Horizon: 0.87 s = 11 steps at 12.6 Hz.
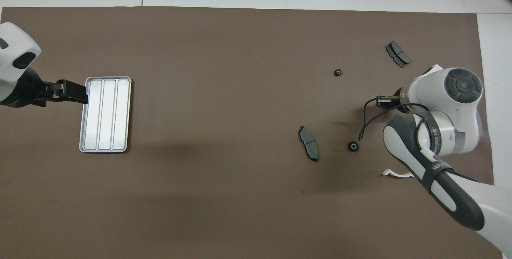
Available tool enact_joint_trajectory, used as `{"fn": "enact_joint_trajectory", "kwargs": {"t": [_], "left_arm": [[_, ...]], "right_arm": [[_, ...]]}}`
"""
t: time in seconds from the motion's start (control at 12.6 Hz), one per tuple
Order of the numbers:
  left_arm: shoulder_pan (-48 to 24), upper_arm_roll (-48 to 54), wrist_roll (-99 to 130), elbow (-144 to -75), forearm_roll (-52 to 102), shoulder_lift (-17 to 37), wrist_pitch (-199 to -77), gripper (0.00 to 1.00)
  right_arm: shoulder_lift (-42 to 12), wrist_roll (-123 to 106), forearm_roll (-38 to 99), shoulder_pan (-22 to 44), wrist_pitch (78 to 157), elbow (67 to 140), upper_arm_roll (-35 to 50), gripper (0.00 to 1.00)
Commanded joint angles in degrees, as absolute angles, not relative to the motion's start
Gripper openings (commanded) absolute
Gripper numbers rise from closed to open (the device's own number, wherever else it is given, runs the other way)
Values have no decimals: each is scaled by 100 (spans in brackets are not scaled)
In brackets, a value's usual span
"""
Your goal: Place bearing gear from tray to pile
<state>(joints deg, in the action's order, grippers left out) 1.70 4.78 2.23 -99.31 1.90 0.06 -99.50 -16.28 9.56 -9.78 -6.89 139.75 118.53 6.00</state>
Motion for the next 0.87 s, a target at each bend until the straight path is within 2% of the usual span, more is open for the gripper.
{"fn": "enact_joint_trajectory", "kwargs": {"t": [0.0, 0.08, 0.16, 0.24, 0.4, 0.56, 0.79], "left_arm": [[105, 431, 281, -10081, 255, -114, -10037, 100], [105, 431, 281, -10081, 255, -114, -10037, 100], [105, 431, 281, -10081, 255, -114, -10037, 100], [105, 431, 281, -10081, 255, -114, -10037, 100], [105, 431, 281, -10081, 255, -114, -10037, 100], [97, 431, 290, -10081, 255, -114, -10037, 100], [97, 431, 264, -10072, 255, -114, -10037, 100]], "right_arm": [[-1485, 773, -853, -905, 14106, 12015, 686, 28], [-1494, 773, -853, -905, 14115, 12015, 686, 37], [-1494, 765, -853, -914, 14141, 12015, 686, 54], [-1494, 773, -853, -923, 14194, 12006, 686, 78], [-1494, 852, -844, -844, 14133, 11849, 686, 100], [-1293, 870, -844, -791, 13714, 11612, 738, 100], [-994, 1308, -826, -511, 12248, 10839, 887, 100]]}}
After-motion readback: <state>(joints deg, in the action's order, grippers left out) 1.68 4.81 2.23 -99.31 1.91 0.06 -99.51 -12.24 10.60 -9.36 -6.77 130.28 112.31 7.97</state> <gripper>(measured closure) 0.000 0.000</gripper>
